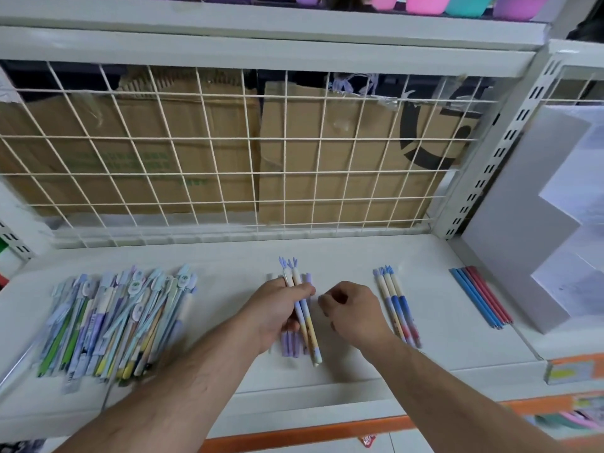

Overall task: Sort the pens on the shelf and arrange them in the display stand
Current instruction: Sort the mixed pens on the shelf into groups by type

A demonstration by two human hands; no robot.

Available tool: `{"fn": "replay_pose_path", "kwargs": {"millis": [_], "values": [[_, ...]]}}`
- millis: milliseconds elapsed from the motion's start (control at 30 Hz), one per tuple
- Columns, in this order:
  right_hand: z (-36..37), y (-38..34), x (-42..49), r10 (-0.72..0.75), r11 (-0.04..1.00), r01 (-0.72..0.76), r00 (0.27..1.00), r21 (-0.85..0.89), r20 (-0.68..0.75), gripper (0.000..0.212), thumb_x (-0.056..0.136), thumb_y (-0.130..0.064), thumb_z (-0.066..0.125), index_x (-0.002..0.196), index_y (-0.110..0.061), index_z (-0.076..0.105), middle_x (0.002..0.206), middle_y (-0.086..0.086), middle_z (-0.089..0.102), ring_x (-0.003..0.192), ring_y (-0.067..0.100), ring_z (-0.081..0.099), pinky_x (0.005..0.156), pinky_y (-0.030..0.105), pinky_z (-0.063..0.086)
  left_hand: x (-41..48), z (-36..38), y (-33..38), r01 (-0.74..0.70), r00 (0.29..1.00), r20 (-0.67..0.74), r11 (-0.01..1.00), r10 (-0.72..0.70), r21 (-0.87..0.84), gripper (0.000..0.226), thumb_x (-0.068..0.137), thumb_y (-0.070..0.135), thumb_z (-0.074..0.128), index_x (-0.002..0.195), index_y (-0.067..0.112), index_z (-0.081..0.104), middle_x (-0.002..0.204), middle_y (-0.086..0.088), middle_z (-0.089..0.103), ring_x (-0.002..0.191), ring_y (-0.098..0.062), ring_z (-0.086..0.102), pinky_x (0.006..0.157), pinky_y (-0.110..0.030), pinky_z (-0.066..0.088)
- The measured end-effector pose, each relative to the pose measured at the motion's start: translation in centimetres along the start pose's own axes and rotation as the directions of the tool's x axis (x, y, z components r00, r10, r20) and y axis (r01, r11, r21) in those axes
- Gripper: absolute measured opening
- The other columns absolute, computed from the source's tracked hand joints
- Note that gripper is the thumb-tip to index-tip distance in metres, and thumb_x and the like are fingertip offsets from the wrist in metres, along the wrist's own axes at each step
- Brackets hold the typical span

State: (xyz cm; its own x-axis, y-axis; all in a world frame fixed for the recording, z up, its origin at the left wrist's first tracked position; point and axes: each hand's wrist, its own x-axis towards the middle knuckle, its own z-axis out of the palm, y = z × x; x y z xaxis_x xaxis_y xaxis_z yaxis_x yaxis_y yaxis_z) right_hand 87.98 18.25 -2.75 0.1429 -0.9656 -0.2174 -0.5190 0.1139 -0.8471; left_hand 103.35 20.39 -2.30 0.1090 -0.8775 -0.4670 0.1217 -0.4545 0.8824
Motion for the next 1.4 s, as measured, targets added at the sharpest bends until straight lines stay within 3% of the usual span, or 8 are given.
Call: {"fn": "replay_pose_path", "kwargs": {"millis": [100, 300, 433, 600, 867, 1167, 1333, 1400], "values": [[-1.3, 0.0, -0.8, -0.020, 0.982, -0.001, 0.994, 0.190, 0.109, 0.015, 0.091, -0.021, 0.066, 0.085, -0.007, 0.067, 0.071, 0.006, 0.068, 0.054, 0.015, 0.057, 0.049, 0.025, 0.044, 0.4, 1.2, -0.1, -0.011, 1.000, 0.005, 1.000, 0.011, 0.001, 0.013, 0.093, 0.020, 0.065, 0.095, 0.009, 0.071, 0.078, -0.010, 0.060, 0.067, -0.025, 0.055, 0.054, -0.029, 0.043], [-3.3, 0.9, -0.9, -0.058, 0.988, 0.042, 0.992, 0.149, 0.108, 0.007, 0.089, -0.012, 0.069, 0.094, -0.011, 0.064, 0.067, 0.007, 0.068, 0.046, 0.011, 0.056, 0.044, 0.025, 0.044, 0.6, 4.6, 0.1, 0.002, 0.999, 0.040, 0.999, -0.005, 0.054, 0.012, 0.095, 0.014, 0.059, 0.091, 0.005, 0.065, 0.069, -0.010, 0.062, 0.063, -0.026, 0.059, 0.056, -0.030, 0.046], [-5.2, 2.8, -0.1, -0.092, 0.982, 0.080, 0.994, -0.169, -0.062, 0.020, 0.087, -0.017, 0.067, 0.105, -0.024, 0.062, 0.067, -0.003, 0.066, 0.055, 0.009, 0.059, 0.056, 0.021, 0.046, 1.1, 6.0, 0.3, 0.027, 0.999, 0.017, 0.991, -0.030, 0.134, 0.006, 0.084, 0.003, 0.054, 0.087, 0.005, 0.058, 0.075, -0.012, 0.049, 0.059, -0.022, 0.052, 0.055, -0.029, 0.046], [-6.9, 3.9, 0.3, -0.185, 0.785, 0.144, 0.983, -0.602, -0.006, 0.024, 0.092, -0.018, 0.052, 0.113, -0.023, 0.062, 0.095, 0.007, 0.068, 0.084, 0.029, 0.064, 0.064, 0.030, 0.045, 1.1, 7.8, 0.0, 0.019, 1.000, 0.019, 0.969, -0.025, 0.246, 0.011, 0.084, -0.009, 0.054, 0.088, 0.000, 0.059, 0.079, -0.013, 0.056, 0.068, -0.024, 0.053, 0.056, -0.030, 0.047], [-7.9, 4.4, 1.4, -0.209, 0.503, 0.213, 0.970, -0.838, 0.121, 0.027, 0.091, -0.007, 0.049, 0.117, -0.011, 0.057, 0.112, 0.008, 0.059, 0.082, 0.031, 0.059, 0.065, 0.030, 0.037, 1.7, 9.6, -0.4, -0.031, 0.999, -0.019, 0.920, 0.042, 0.391, 0.007, 0.084, 0.000, 0.058, 0.079, 0.005, 0.060, 0.062, -0.008, 0.060, 0.058, -0.023, 0.054, 0.054, -0.028, 0.044], [-9.8, 5.6, 1.3, -0.312, 0.625, 0.245, 0.949, -0.741, 0.051, 0.024, 0.098, -0.027, 0.043, 0.107, -0.016, 0.062, 0.095, 0.001, 0.052, 0.074, 0.026, 0.051, 0.062, 0.029, 0.033, 2.9, 12.1, 0.2, -0.041, 0.993, -0.064, 0.795, 0.100, 0.605, 0.019, 0.077, 0.028, 0.058, 0.091, 0.017, 0.065, 0.080, -0.007, 0.072, 0.074, -0.029, 0.072, 0.069, -0.043, 0.062], [-11.2, 6.1, 1.2, -0.330, 0.653, 0.245, 0.944, -0.717, 0.022, 0.022, 0.098, -0.030, 0.045, 0.099, -0.019, 0.063, 0.094, -0.001, 0.057, 0.074, 0.024, 0.058, 0.061, 0.030, 0.043, 3.4, 13.8, 0.0, -0.058, 0.973, -0.092, 0.612, 0.211, 0.789, 0.014, 0.088, 0.019, 0.058, 0.101, 0.014, 0.060, 0.101, 0.006, 0.061, 0.090, -0.021, 0.061, 0.060, -0.027, 0.045], [-11.7, 6.4, 1.2, -0.331, 0.656, 0.245, 0.944, -0.714, 0.020, 0.021, 0.098, -0.030, 0.045, 0.101, -0.020, 0.063, 0.095, -0.002, 0.058, 0.076, 0.023, 0.061, 0.064, 0.031, 0.049, 3.6, 14.3, -0.6, -0.095, 0.966, -0.063, 0.574, 0.249, 0.814, 0.012, 0.087, 0.016, 0.057, 0.097, 0.015, 0.063, 0.096, 0.001, 0.067, 0.081, -0.019, 0.059, 0.053, -0.023, 0.038]]}}
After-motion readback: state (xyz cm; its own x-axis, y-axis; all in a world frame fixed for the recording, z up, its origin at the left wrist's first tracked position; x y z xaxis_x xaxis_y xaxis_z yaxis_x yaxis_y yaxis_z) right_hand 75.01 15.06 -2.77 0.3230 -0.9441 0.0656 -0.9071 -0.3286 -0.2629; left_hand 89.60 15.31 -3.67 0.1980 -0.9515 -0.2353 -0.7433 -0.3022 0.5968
